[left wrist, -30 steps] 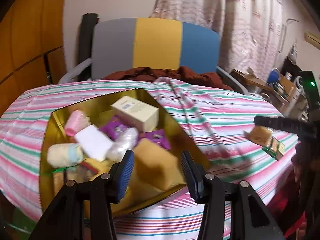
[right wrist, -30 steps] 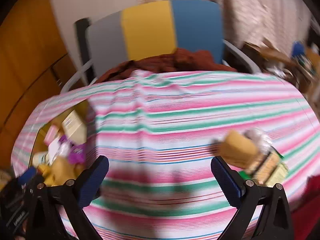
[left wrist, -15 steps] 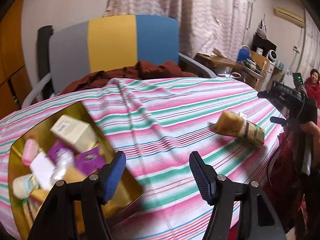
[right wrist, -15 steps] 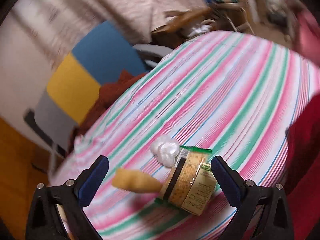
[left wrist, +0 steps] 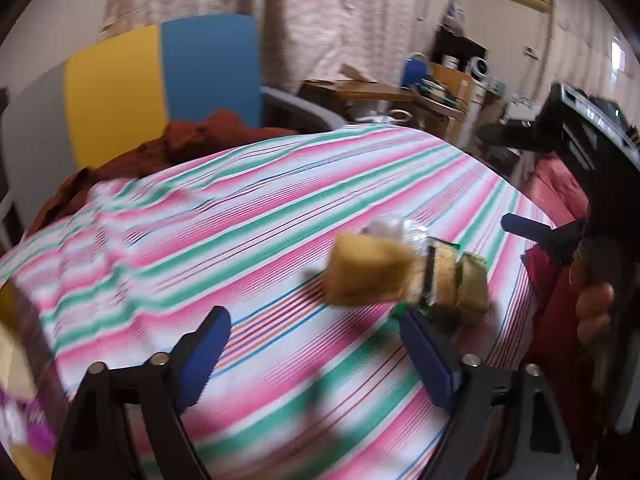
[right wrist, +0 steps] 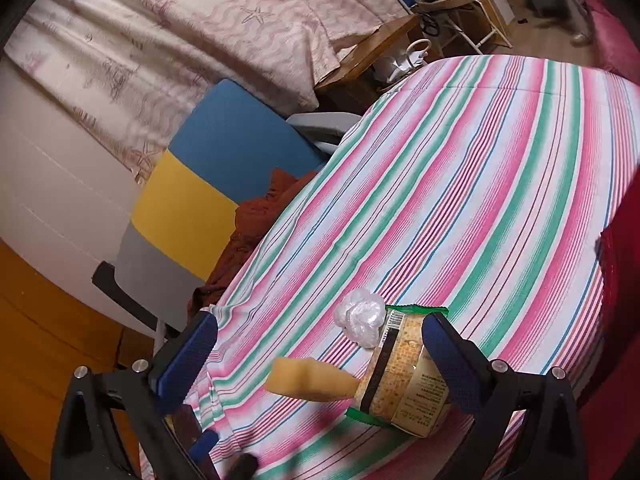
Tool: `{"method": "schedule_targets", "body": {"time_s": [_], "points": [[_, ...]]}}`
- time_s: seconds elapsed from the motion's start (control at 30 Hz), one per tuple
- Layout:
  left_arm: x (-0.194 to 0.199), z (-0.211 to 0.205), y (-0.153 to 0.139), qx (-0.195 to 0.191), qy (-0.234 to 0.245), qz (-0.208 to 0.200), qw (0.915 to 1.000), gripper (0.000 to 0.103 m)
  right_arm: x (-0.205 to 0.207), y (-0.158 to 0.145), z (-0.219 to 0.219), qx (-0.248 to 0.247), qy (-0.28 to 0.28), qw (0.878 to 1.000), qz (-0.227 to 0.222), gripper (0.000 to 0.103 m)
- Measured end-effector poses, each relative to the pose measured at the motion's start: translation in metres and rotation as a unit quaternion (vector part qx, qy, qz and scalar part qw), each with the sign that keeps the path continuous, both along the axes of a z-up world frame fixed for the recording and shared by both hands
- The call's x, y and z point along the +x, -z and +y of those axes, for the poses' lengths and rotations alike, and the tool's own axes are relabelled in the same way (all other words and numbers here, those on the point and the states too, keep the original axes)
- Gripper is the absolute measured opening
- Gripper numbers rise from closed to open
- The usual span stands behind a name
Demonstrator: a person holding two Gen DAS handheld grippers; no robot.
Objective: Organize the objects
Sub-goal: 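Grasp the second yellow sponge with the left tool while the right tool reaches the cracker packet, then grasp the clear plastic-wrapped bag with the right tool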
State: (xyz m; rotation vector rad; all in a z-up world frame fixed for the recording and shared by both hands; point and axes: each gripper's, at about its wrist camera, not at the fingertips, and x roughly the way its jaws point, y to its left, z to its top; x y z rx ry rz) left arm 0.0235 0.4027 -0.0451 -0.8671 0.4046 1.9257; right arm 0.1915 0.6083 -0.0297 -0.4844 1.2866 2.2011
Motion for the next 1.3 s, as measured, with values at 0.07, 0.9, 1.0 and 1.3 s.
{"method": "schedule_targets", "body": {"time_s": [0.07,0.9,1.0,1.3], "points": [[0.001,0.015,0.003,0.001,0.012,-0.001,0.9999,0.09,0.002,0.002,0.002,-0.005,0.003,1.0,0.002,0.103],[-0.02,0.011,0.037,0.03,-0.01,-0.091,0.9953,0.064,0.002,0.011,0.008,-0.02,0.008,1.0,-0.02,0.103],[-0.005,-0.02,0.031,0.027,-0.02,-0.067,0.9972,0.064,0.0,0.012,0.008,-0.02,0.008,0.999,-0.029,0.103],[0.01,-0.071,0.029,0.008,-0.043,-0.034,0.9985,0.064,-0.003,0.019,0.011,-0.038,0.022,0.996,-0.072,0.103]]}}
